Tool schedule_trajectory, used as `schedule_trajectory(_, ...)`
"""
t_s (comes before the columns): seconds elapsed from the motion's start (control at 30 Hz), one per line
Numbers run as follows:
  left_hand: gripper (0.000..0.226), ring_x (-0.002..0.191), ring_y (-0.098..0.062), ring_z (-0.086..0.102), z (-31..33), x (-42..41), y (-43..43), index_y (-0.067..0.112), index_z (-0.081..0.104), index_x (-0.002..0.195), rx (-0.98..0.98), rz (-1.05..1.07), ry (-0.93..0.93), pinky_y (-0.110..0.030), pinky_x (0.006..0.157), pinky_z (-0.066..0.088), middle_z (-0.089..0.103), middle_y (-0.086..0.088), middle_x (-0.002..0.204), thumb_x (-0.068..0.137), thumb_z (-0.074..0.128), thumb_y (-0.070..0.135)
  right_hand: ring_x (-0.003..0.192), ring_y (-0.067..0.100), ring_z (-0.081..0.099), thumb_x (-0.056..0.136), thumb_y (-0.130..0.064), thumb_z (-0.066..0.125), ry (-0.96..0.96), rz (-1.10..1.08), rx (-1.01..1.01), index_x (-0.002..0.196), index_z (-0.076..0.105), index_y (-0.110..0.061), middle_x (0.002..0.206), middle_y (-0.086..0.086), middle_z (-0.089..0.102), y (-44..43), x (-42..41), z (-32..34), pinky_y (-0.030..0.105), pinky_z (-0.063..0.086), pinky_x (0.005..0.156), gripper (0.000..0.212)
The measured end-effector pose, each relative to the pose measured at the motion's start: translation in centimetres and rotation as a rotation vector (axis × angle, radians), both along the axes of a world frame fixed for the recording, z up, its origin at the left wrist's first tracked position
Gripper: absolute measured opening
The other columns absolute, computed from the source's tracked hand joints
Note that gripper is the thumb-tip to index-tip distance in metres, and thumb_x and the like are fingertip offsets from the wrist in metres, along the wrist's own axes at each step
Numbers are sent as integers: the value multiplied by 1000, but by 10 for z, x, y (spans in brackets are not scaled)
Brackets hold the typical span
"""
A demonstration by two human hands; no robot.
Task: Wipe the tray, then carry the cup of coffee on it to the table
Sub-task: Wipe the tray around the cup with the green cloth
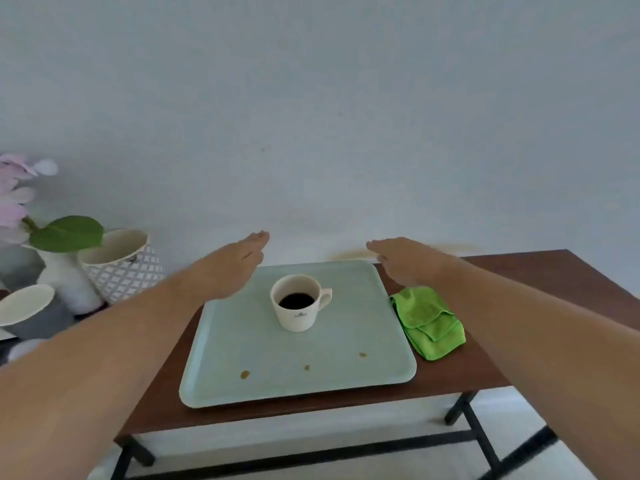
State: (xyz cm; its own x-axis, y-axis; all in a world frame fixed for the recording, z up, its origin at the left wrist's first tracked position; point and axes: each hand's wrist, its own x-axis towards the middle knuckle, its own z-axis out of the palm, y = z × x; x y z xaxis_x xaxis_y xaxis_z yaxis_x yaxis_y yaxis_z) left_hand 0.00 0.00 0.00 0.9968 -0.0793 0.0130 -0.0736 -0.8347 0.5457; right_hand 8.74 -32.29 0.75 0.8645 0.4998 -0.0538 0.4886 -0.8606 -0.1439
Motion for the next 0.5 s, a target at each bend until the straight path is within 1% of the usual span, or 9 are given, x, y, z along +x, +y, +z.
schedule_trajectory(0.03, 51, 147, -1, 11, -10, -5, -1, 19, 20, 157, 2, 20, 22, -21, 117, 4, 15, 5, 166, 107, 29, 23, 128, 25, 51, 100, -6, 38, 24, -11, -44, 142, 49, -12, 146, 5, 53, -2, -4, -8, 32, 38, 102, 44)
schedule_trajectory(0.07, 51, 150, -8, 14, -19, -9, 2, 17, 23, 157, -15, 36, 38, -22, 118, 6, 18, 1, 165, 107, 30, 22, 121, 26, 56, 95, -2, 40, 52, -11, -31, 138, 54, -15, 140, 5, 58, -8, -5, -14, 34, 44, 99, 47)
schedule_trajectory(0.13, 50, 151, -15, 16, -47, -19, 5, 14, 23, 157, 39, 45, 120, -20, 115, 7, 18, -3, 165, 107, 30, 20, 123, 26, 57, 89, 2, 43, 108, -47, -86, 138, 56, -20, 139, 4, 59, -19, -7, -36, 40, 47, 100, 55)
schedule_trajectory(0.2, 51, 151, -10, 9, -65, -24, 8, 14, 17, 158, 68, 39, 193, -14, 112, 0, 11, 0, 167, 107, 27, 20, 123, 26, 57, 85, 1, 47, 127, -88, -123, 139, 54, -23, 139, 3, 59, -28, -1, -46, 41, 48, 98, 59)
schedule_trajectory(0.27, 52, 151, -8, 7, -77, -26, 12, 14, 17, 158, 104, 40, 203, -14, 113, -2, 10, 1, 167, 108, 27, 23, 124, 28, 55, 83, -1, 48, 140, -102, -165, 142, 49, -28, 140, 3, 57, -30, 3, -48, 40, 48, 99, 65)
schedule_trajectory(0.33, 53, 152, -7, 6, -89, -30, 14, 15, 18, 158, 151, 33, 185, -19, 116, -1, 10, 3, 167, 107, 26, 29, 134, 31, 46, 83, -3, 46, 174, -119, -248, 145, 46, -29, 147, 9, 50, -31, 8, -51, 41, 40, 106, 68)
schedule_trajectory(0.4, 54, 151, -7, 6, -97, -34, 14, 16, 19, 158, 179, 34, 135, -22, 118, 1, 13, 5, 166, 107, 27, 33, 139, 33, 39, 84, -4, 45, 218, -134, -281, 141, 49, -26, 148, 14, 47, -31, 14, -51, 40, 29, 112, 62)
schedule_trajectory(0.47, 55, 151, -5, 7, -104, -36, 17, 19, 20, 158, 218, 39, 71, -23, 119, 2, 15, 7, 166, 106, 26, 37, 142, 33, 33, 85, -8, 47, 314, -171, -233, 134, 52, -25, 142, 12, 51, -33, 22, -50, 41, 18, 117, 52)
schedule_trajectory(0.5, 56, 151, -4, 7, -107, -37, 18, 20, 21, 157, 228, 40, 45, -24, 119, 3, 16, 7, 165, 105, 26, 38, 142, 34, 31, 84, -14, 51, 372, -193, -206, 132, 52, -27, 135, 8, 54, -36, 26, -49, 44, 17, 117, 49)
